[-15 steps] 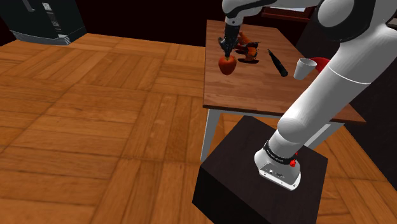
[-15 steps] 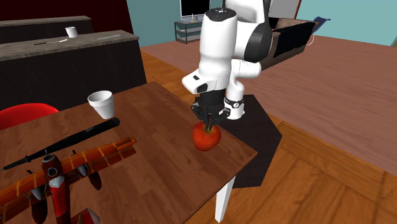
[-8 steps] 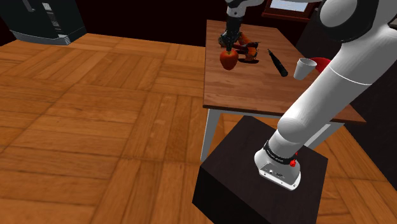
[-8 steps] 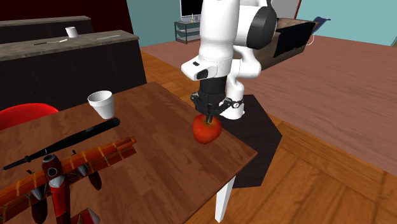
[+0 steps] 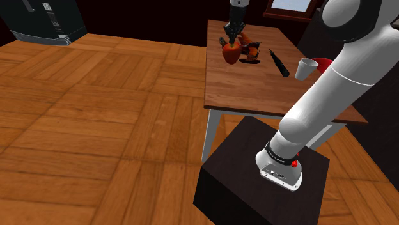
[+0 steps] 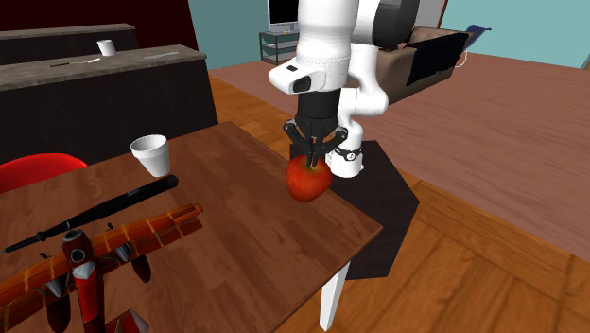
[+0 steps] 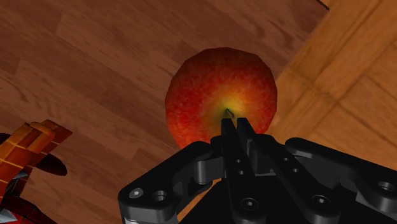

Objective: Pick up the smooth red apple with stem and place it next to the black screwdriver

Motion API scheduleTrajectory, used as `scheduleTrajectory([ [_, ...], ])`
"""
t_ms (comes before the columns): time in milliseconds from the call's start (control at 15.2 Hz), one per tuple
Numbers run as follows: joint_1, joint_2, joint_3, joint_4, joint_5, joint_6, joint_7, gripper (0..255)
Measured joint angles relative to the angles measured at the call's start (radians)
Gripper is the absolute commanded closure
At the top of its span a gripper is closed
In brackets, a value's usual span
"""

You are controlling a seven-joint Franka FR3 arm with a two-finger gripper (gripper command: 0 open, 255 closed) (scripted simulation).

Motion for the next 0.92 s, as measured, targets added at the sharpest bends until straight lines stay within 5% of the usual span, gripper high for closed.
scheduleTrajectory([
  [330, -0.006, 0.005, -0.006, 0.061, 0.001, -0.055, -0.015, 255],
  [924, -0.106, 0.102, -0.112, 0.125, 0.024, -0.017, -0.220, 255],
])
